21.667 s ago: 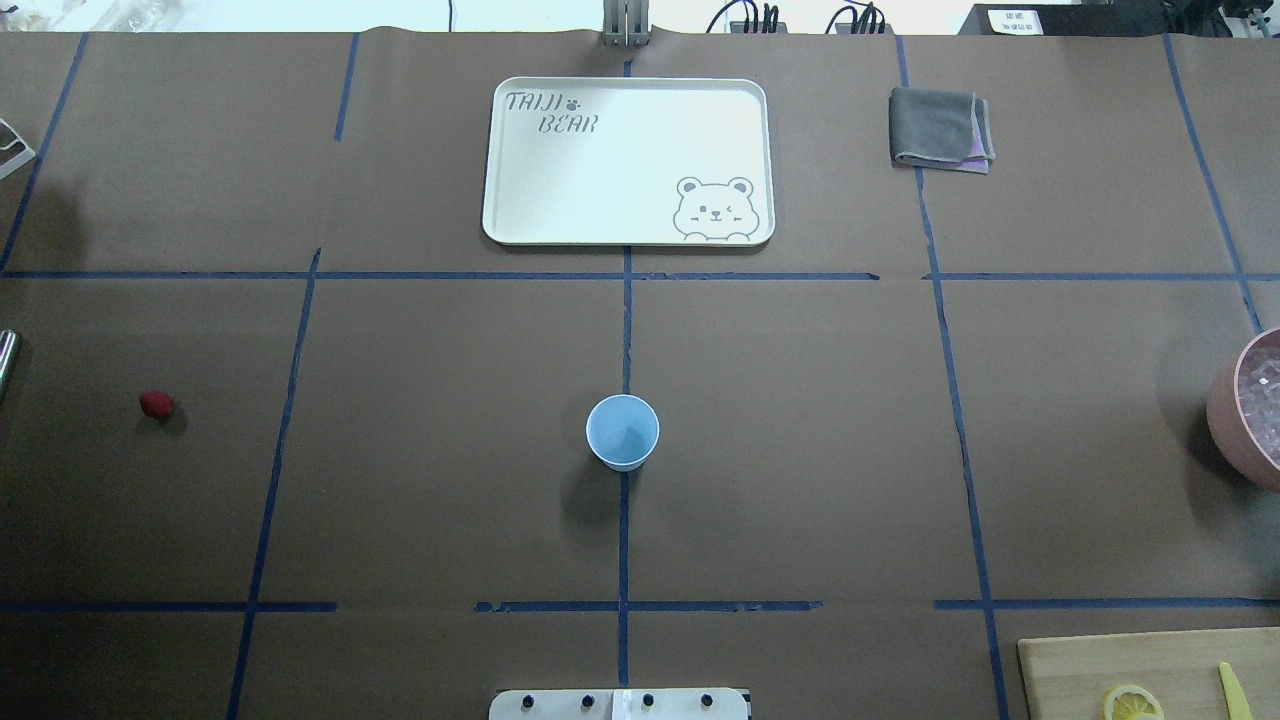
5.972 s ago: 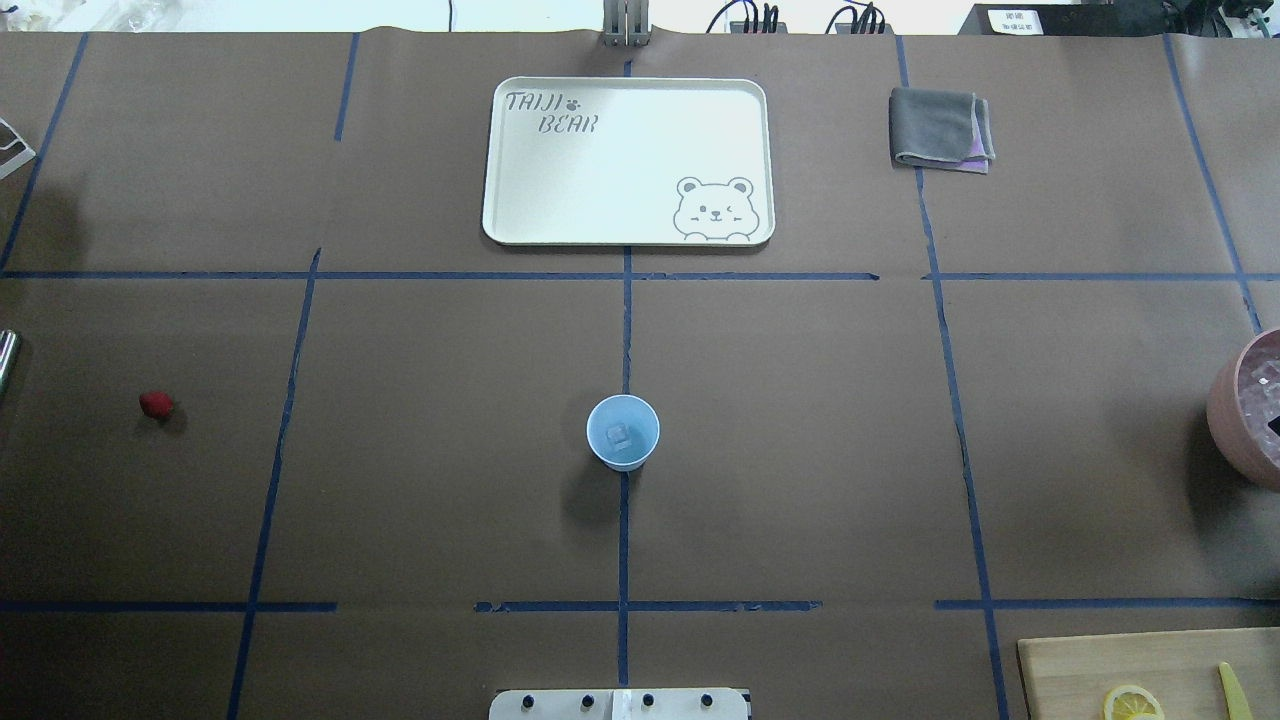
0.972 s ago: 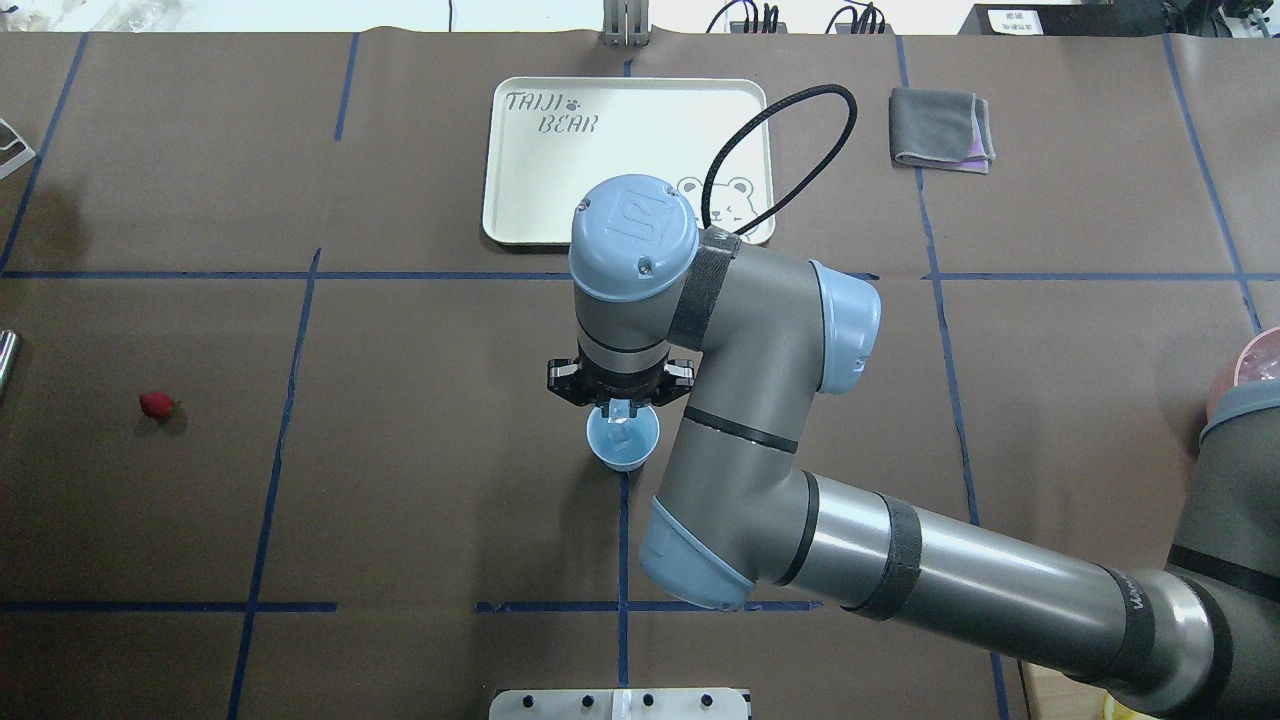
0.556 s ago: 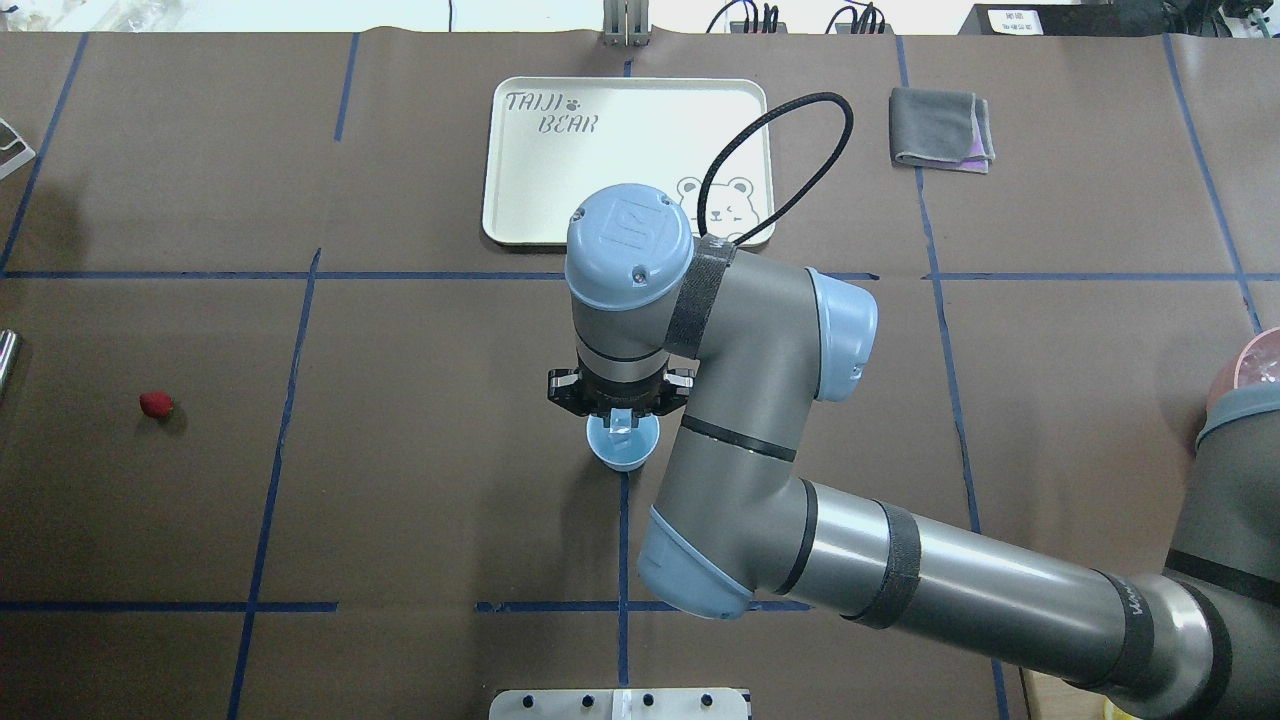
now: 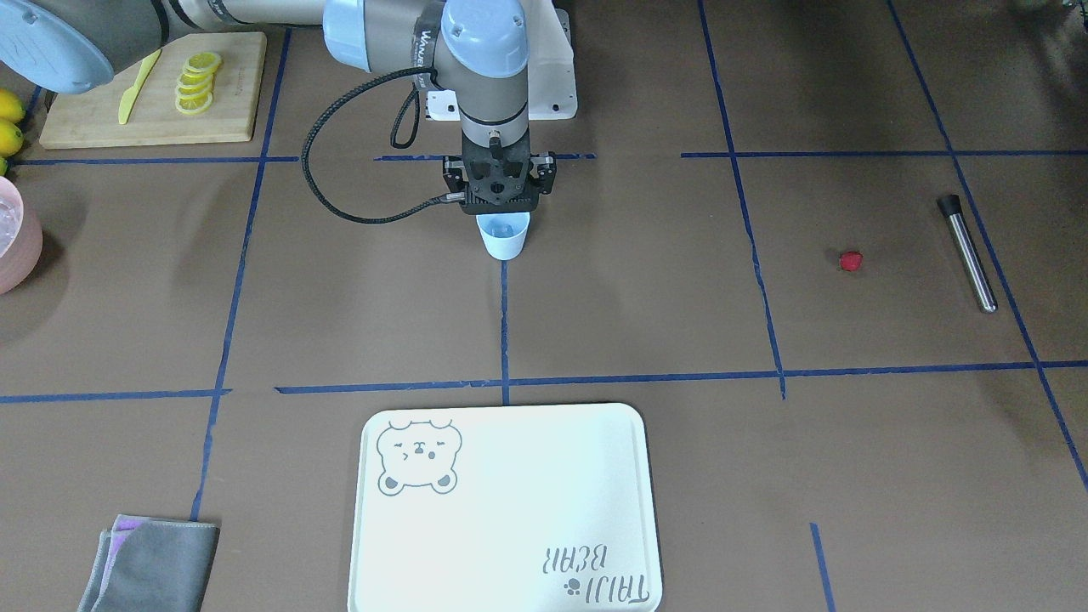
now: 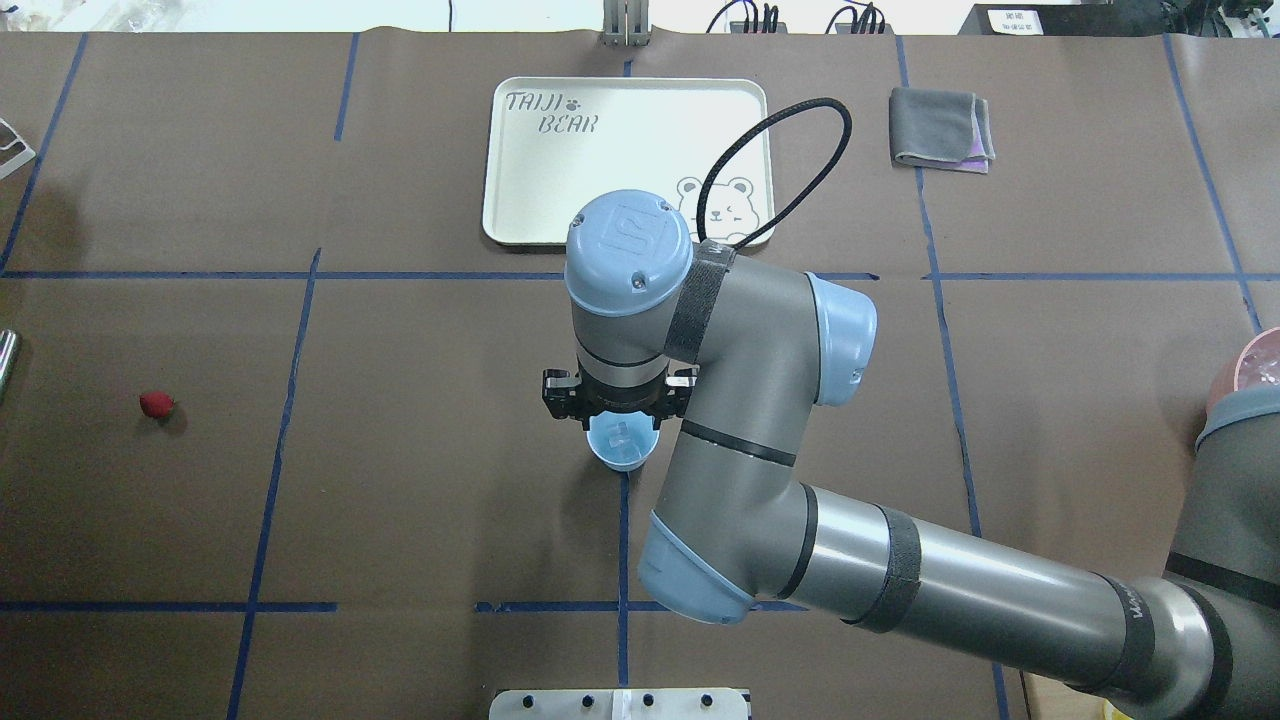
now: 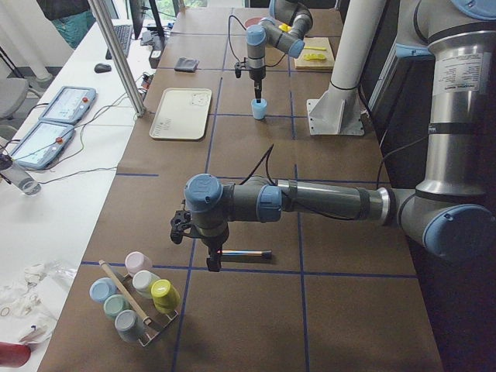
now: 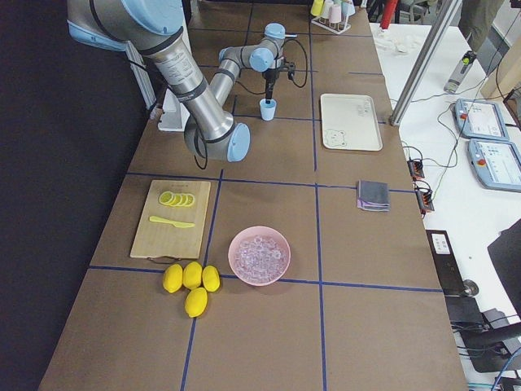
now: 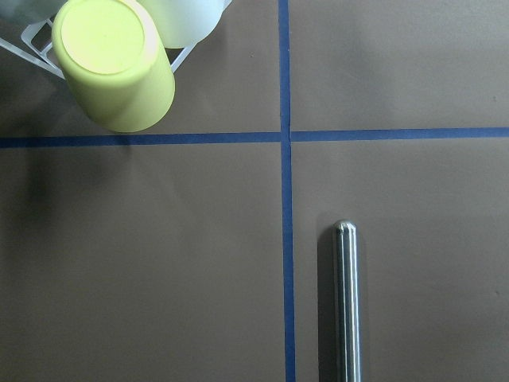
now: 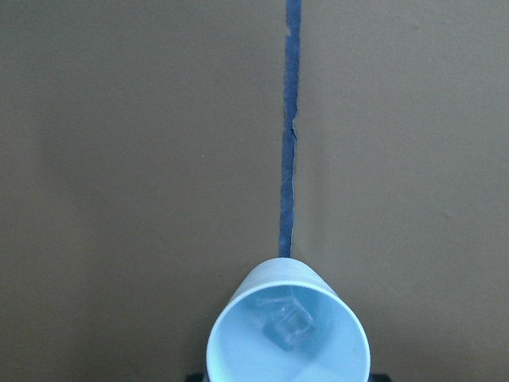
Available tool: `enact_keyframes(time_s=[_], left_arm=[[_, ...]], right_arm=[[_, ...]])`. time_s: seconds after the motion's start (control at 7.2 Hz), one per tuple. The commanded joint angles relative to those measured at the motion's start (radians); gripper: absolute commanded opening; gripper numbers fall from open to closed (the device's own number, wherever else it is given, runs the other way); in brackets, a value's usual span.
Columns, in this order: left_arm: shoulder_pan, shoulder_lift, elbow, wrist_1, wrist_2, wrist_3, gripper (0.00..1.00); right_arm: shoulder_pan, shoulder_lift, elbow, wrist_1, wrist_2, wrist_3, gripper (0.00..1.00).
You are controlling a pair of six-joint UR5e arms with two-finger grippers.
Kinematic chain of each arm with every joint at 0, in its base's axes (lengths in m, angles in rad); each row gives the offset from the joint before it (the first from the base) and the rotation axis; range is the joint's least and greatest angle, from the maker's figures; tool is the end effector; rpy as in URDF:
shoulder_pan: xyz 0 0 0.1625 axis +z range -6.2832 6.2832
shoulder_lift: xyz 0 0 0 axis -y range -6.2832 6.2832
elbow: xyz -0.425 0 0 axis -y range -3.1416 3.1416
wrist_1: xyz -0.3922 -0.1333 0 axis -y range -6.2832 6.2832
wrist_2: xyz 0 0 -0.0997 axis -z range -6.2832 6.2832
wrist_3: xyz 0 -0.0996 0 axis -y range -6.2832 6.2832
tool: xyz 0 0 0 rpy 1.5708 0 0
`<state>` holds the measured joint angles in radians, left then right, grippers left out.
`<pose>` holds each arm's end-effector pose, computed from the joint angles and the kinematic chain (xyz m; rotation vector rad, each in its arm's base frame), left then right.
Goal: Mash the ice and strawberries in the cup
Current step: 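Open the right gripper to drop the ice cube into the cup, then move the right gripper back to the pink ice bowl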
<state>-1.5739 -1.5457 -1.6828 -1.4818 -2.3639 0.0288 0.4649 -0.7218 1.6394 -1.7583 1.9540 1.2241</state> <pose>-0.0638 -0.4794 0.6234 0.0107 0.7931 0.0235 -0.5766 -0.3967 0.1342 -0.0516 -0.8062 -0.0282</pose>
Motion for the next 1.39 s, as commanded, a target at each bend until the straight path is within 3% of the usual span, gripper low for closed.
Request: enact_keyframes(time_s=[0.0,0.14,0.42,0.56,0.83,0.97,1.25], left_arm=[[0.0,-0.001,-0.001,0.0,0.002,-0.001,1.0],[0.0,-0.001,-0.003,0.0,0.0,-0.001,1.0],[0.0,-0.001,-0.006,0.0,0.0,-0.001,1.0],[0.0,-0.001,-0.008,0.0,0.0,-0.001,1.0],[-0.001,-0.001,-0.009,0.0,0.0,-0.001,1.0],[0.0,-0.001,-0.009,0.0,0.0,-0.001,1.0],[-0.002,-0.001,-0.008,0.0,0.0,-0.001,1.0]], right_arm=[[0.0,-0.002,0.025,-0.004,-0.003,0.0,0.99],[0.017,-0.042,0.112,-0.015,-0.001,0.0,0.99],[0.113,-0.201,0.376,-0.154,0.0,-0.021,0.99],[0.157,-0.302,0.499,-0.2,-0.001,-0.091,0.99],[0.242,-0.567,0.691,-0.178,-0.001,-0.335,1.0],[0.326,-0.717,0.729,-0.103,0.012,-0.467,1.0],[0.485,-0.98,0.706,0.117,0.107,-0.695,1.0]])
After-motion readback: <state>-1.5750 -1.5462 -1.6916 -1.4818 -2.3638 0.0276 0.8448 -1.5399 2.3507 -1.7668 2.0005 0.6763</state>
